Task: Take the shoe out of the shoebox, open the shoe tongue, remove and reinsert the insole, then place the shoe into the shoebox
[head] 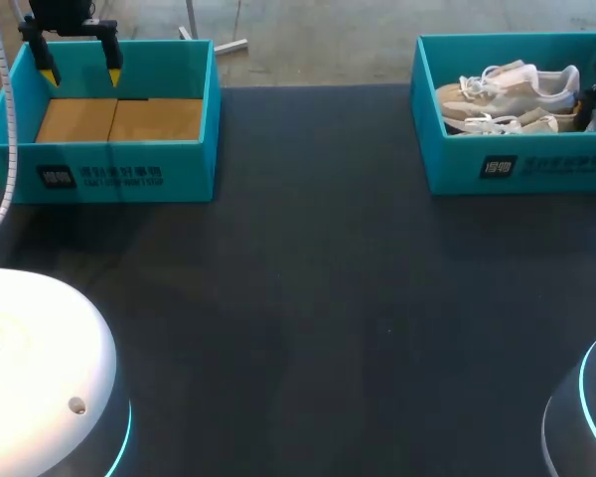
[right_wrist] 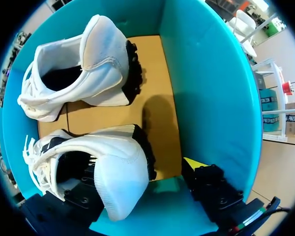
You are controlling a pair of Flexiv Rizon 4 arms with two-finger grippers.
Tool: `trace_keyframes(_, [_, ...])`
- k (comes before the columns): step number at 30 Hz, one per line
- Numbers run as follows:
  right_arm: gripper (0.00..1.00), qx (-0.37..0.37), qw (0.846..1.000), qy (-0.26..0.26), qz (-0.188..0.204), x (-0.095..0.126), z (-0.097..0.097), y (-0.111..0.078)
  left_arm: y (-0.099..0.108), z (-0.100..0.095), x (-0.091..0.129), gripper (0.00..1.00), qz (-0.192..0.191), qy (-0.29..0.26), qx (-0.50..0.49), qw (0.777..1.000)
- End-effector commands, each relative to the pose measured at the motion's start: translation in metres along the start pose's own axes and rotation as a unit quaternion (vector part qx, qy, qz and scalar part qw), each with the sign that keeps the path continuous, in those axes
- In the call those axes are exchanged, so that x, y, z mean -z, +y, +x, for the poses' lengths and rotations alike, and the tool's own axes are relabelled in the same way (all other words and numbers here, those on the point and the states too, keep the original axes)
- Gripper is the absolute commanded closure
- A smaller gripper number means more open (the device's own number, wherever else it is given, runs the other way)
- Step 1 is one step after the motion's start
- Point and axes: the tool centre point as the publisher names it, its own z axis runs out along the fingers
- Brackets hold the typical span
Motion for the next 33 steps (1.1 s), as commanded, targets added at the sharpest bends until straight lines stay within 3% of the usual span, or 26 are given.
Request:
trace_keyframes(1, [0.25,0.001,1.0,-0.002,-0.001,0.001,0.004,-0.003,0.0,0.0,0.0,0.0,0.0,0.0,0.0,1.0])
trace_keyframes(13, [0.36,0.007,1.0,-0.014,0.003,-0.002,0.013,-0.007,0.0,0.0,0.0,0.0,0.0,0.0,0.0,1.0])
trace_keyframes(19, [0.64,0.002,1.0,-0.008,0.009,-0.007,0.012,-0.005,0.0,0.0,0.0,0.0,0.0,0.0,0.0,1.0])
trace_keyframes(22, [1.0,-0.002,1.0,-0.007,0.01,-0.006,0.011,-0.004,0.0,0.0,0.0,0.0,0.0,0.0,0.0,1.0])
trace_keyframes(33, [1.0,-0.022,0.999,-0.033,-0.002,0.008,0.011,-0.009,0.0,0.0,0.0,0.0,0.0,0.0,0.0,1.0])
